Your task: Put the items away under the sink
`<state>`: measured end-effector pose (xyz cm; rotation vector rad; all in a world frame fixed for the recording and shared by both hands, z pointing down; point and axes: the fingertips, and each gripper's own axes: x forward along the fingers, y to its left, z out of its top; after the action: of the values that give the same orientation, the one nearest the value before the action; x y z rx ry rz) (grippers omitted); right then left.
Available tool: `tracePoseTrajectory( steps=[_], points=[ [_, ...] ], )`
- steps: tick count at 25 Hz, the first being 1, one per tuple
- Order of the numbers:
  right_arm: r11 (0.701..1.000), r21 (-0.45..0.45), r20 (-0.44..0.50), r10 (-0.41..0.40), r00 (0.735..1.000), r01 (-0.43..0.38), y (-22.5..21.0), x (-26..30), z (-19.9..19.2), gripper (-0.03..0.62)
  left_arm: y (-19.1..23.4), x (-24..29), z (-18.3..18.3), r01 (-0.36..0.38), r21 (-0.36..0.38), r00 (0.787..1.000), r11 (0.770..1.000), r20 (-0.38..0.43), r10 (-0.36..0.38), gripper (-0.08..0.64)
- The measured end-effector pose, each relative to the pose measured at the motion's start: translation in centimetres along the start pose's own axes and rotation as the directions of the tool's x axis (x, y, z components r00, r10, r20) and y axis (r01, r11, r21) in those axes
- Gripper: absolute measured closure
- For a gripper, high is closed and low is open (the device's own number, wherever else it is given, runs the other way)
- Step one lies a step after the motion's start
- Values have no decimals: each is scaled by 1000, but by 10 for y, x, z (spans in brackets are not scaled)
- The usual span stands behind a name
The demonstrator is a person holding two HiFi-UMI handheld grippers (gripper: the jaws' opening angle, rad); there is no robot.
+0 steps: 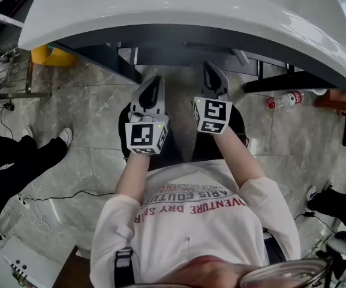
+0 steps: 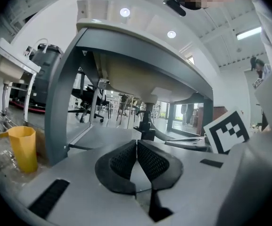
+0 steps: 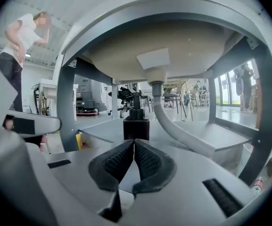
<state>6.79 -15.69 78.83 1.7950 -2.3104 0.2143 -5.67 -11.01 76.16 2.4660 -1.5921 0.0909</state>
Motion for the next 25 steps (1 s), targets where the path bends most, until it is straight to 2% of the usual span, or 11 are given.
tracePoseTrajectory(
  steps=[5,8,11,17,20,25],
  points=[
    [997,50,-19,63,998,-62,-1,-26,-3,568,-36,16,-1,82,-17,996,997,-23,-82,532],
    [997,-4,-35,76,996,-77,-3,-40,21,568,-53,21,16,118,-57,991,991,-60,-121,532],
    [997,-10,-83,81,993,-83,-8,-56,53,568,-62,17,42,115,-80,983,990,-135,-125,532],
    [995,50,-119,97,988,-92,-16,-96,142,568,-89,-8,118,112,-96,963,989,-235,-132,532],
    [991,91,-112,111,987,-102,-16,-115,195,568,-107,-21,170,127,-91,960,988,-240,-145,532],
    [990,68,-90,133,987,-128,-21,-146,295,568,-130,-38,276,144,-72,965,987,-209,-156,532]
  ],
)
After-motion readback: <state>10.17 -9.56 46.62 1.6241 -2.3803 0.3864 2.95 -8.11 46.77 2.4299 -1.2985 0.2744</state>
